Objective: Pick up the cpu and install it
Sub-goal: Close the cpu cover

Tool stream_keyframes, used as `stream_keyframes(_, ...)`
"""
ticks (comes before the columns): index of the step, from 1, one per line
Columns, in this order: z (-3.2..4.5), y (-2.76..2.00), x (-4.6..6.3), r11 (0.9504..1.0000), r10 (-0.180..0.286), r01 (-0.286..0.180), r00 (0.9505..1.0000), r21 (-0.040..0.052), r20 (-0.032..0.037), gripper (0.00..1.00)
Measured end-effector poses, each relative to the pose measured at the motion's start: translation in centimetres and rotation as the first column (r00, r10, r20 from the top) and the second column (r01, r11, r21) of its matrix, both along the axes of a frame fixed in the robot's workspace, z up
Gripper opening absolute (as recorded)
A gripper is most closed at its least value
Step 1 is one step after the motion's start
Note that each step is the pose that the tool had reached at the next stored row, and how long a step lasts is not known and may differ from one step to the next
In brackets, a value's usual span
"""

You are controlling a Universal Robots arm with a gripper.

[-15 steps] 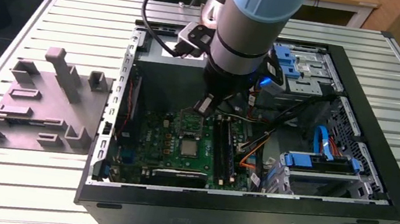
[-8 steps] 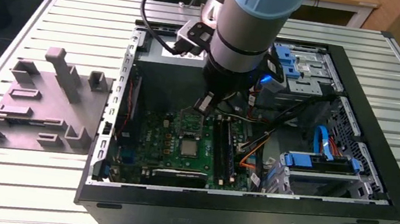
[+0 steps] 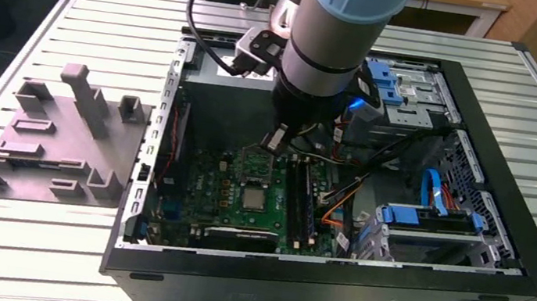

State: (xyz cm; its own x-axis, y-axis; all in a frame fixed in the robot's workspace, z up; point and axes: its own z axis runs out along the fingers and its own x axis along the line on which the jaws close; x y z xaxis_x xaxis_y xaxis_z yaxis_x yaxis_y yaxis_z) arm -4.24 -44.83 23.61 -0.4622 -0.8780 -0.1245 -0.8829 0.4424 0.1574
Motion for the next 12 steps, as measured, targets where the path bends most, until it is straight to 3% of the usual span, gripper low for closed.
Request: stream_keyframes(12, 0.22, 0.0, -0.07, 0.9995, 0.031, -0.031, 0.9995, -0.0001, 0.001, 0.11)
